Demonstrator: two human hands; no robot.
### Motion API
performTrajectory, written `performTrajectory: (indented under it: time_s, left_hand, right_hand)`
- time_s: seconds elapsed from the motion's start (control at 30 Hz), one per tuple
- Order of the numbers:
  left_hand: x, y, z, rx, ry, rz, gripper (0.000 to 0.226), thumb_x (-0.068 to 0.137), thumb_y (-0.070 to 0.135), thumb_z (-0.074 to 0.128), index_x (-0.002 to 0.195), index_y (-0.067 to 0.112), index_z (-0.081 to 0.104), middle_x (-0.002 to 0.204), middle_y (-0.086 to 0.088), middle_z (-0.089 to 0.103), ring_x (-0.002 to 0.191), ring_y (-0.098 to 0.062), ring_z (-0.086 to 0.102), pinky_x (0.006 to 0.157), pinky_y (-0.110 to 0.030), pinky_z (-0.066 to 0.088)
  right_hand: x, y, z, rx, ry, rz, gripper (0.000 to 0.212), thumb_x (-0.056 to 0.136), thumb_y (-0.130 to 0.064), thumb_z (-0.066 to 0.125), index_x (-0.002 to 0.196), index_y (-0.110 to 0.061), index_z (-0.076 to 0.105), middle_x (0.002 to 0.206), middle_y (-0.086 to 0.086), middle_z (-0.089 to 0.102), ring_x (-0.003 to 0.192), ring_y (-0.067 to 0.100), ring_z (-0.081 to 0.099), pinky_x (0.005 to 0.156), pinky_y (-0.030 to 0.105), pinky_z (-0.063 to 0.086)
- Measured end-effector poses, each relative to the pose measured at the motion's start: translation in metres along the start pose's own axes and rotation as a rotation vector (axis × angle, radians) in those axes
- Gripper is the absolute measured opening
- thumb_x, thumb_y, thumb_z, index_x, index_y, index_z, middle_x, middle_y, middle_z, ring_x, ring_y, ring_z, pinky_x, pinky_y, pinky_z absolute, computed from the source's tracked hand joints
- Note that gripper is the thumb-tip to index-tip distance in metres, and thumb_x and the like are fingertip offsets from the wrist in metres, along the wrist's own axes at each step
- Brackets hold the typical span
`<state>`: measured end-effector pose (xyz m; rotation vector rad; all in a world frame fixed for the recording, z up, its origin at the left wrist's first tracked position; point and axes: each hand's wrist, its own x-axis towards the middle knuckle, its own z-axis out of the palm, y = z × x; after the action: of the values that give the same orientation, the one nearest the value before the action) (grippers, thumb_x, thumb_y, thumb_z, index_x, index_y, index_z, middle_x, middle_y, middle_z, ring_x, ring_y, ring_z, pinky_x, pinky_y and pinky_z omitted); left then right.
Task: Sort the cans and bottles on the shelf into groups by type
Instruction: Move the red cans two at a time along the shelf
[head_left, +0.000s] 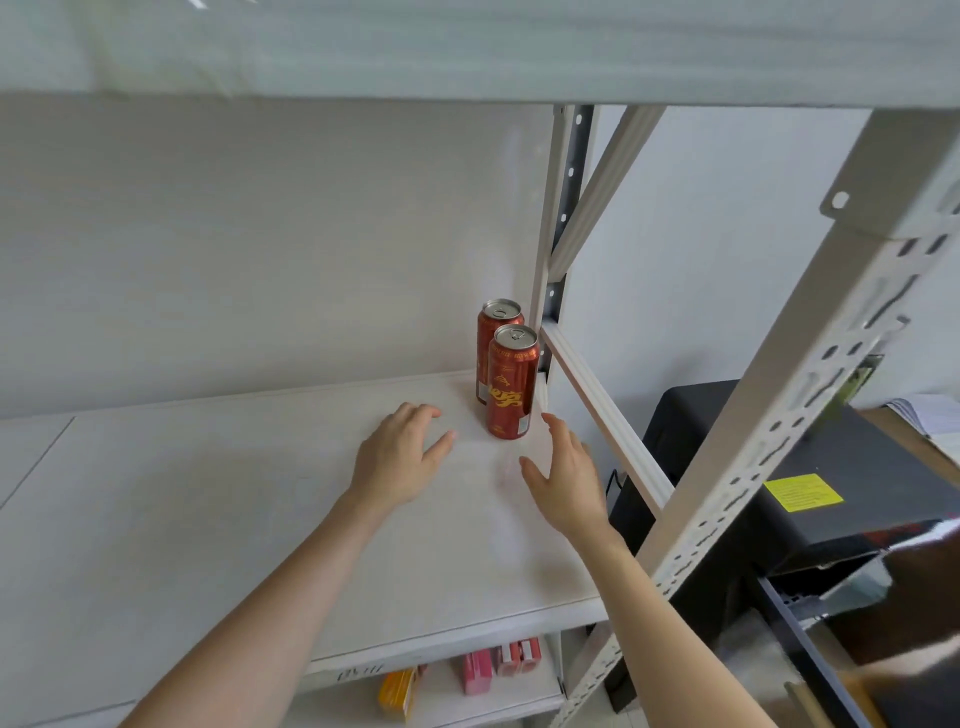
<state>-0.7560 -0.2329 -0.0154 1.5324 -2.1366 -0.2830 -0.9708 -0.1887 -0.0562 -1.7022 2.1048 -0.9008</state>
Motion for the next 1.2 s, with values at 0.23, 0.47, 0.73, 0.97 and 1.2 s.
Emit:
performTrajectory:
  time_s: [0.23,0.47,0.73,0.97,1.2]
  left_hand:
    - [-0.059,-0.010,-0.009,0.396,-0.080,0.157,0.058,0.095,0.049,0.044,0.145,0.019,0.040,0.153,-0.008,0.037,0.141,-0.027,0.032,0.114,-0.046,0.027]
    - [-0.122,-0.016,-0.021,0.444,-0.102,0.122,0.062,0.096,0.051,0.037,0.150,0.023,0.028,0.160,-0.007,0.023,0.148,-0.026,0.018,0.118,-0.051,0.015]
    - [-0.202,-0.027,-0.047,0.455,-0.057,0.086,0.061,0.097,0.050,0.038,0.150,0.023,0.028,0.160,-0.008,0.025,0.147,-0.027,0.020,0.118,-0.052,0.018]
    - [-0.278,-0.041,-0.087,0.473,-0.029,0.044,0.059,0.096,0.049,0.042,0.148,0.022,0.033,0.157,-0.009,0.030,0.145,-0.029,0.025,0.118,-0.053,0.019]
    - [-0.337,-0.070,-0.129,0.476,0.026,0.010,0.054,0.087,0.039,0.064,0.133,0.013,0.054,0.142,-0.016,0.051,0.132,-0.036,0.046,0.108,-0.059,0.036]
  right_hand:
    - [-0.063,-0.014,-0.006,-0.423,0.026,-0.115,0.068,0.096,-0.048,0.049,0.153,-0.025,0.019,0.159,0.003,0.028,0.143,0.029,0.030,0.113,0.048,0.030]
    - [-0.119,-0.035,-0.014,-0.528,0.018,-0.175,0.068,0.097,-0.051,0.043,0.153,-0.027,0.012,0.162,0.007,0.021,0.147,0.030,0.022,0.118,0.051,0.017]
    - [-0.185,-0.069,-0.009,-0.551,0.021,-0.250,0.067,0.096,-0.048,0.046,0.153,-0.025,0.018,0.161,0.009,0.024,0.147,0.031,0.023,0.117,0.053,0.019]
    - [-0.258,-0.095,0.006,-0.560,-0.022,-0.292,0.069,0.095,-0.049,0.049,0.153,-0.024,0.020,0.160,0.010,0.025,0.146,0.032,0.025,0.116,0.054,0.020]
    - [-0.308,-0.137,0.025,-0.558,-0.040,-0.365,0.067,0.096,-0.048,0.046,0.153,-0.023,0.019,0.160,0.009,0.025,0.146,0.030,0.023,0.115,0.052,0.020]
